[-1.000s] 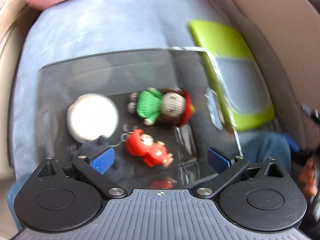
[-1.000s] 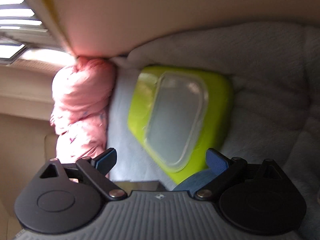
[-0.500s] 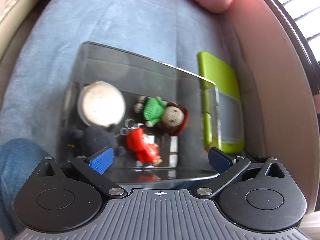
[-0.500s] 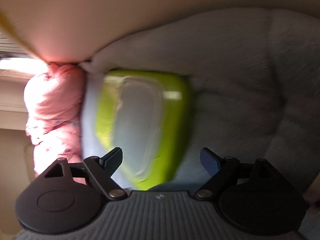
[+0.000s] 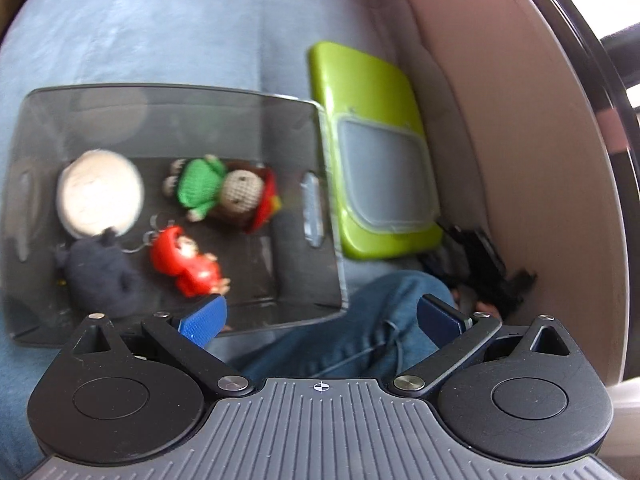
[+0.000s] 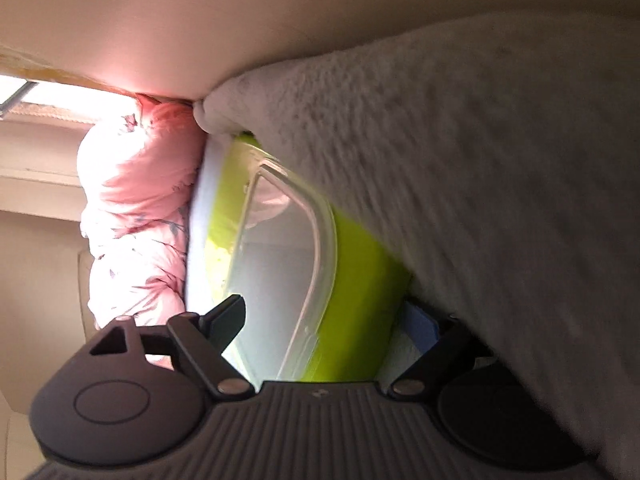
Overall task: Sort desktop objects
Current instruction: 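Close the right gripper on the lime green container's rim, then tilt the lime green container up onto its edge with the right gripper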
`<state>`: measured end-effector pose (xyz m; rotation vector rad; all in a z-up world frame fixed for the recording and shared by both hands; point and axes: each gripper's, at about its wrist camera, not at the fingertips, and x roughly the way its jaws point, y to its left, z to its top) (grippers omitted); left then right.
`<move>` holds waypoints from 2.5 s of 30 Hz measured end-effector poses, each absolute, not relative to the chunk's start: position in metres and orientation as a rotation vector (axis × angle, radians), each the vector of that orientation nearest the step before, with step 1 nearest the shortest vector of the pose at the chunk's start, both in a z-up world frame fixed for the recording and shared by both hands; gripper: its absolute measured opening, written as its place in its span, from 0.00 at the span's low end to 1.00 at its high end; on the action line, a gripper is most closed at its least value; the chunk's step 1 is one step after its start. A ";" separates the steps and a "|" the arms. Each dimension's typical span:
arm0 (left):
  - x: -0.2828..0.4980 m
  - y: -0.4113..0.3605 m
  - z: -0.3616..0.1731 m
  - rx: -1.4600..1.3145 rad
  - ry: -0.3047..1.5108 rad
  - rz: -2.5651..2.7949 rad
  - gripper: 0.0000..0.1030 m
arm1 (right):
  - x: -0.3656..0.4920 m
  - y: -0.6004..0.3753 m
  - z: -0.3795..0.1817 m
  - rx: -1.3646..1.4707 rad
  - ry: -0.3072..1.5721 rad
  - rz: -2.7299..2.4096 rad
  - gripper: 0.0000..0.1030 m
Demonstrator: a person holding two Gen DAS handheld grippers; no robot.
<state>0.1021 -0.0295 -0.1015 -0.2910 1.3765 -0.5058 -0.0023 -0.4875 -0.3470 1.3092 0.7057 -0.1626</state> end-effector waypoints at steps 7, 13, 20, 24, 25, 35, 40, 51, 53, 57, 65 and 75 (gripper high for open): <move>0.098 -0.059 -0.119 -0.250 1.430 -0.555 1.00 | 0.001 -0.480 -0.328 1.131 0.741 -0.168 0.37; 0.099 -0.061 -0.130 -0.270 1.441 -0.576 1.00 | -0.020 -0.448 -0.274 1.040 0.590 -0.031 0.28; 0.139 -0.094 -0.150 -0.516 1.447 -0.685 1.00 | -0.007 -0.424 -0.221 1.029 0.470 0.074 0.24; 0.152 -0.106 -0.158 -0.693 1.422 -0.735 1.00 | 0.007 -0.424 -0.214 1.080 0.493 0.031 0.38; 0.152 -0.107 -0.159 -0.728 1.417 -0.758 1.00 | 0.010 -0.423 -0.213 1.089 0.491 0.013 0.38; 0.152 -0.095 -0.174 -0.755 1.407 -0.781 1.00 | 0.032 -0.419 -0.222 1.269 0.432 -0.038 0.17; 0.139 -0.108 -0.178 -0.787 1.393 -0.814 1.00 | -0.008 -0.423 -0.195 1.277 0.403 -0.101 0.17; 0.116 -0.101 -0.172 -0.767 1.415 -0.864 1.00 | -0.034 -0.426 -0.189 1.304 0.442 -0.147 0.17; 0.113 -0.097 -0.174 -0.804 1.417 -0.866 1.00 | -0.030 -0.420 -0.187 1.245 0.434 -0.174 0.20; 0.114 -0.091 -0.177 -0.832 1.416 -0.848 1.00 | -0.024 -0.403 -0.184 1.135 0.414 -0.200 0.39; 0.113 -0.086 -0.183 -0.870 1.417 -0.835 1.00 | -0.017 -0.388 -0.203 1.186 0.431 -0.191 0.58; 0.113 -0.082 -0.184 -0.885 1.411 -0.844 1.00 | -0.021 -0.383 -0.201 1.218 0.345 -0.142 0.94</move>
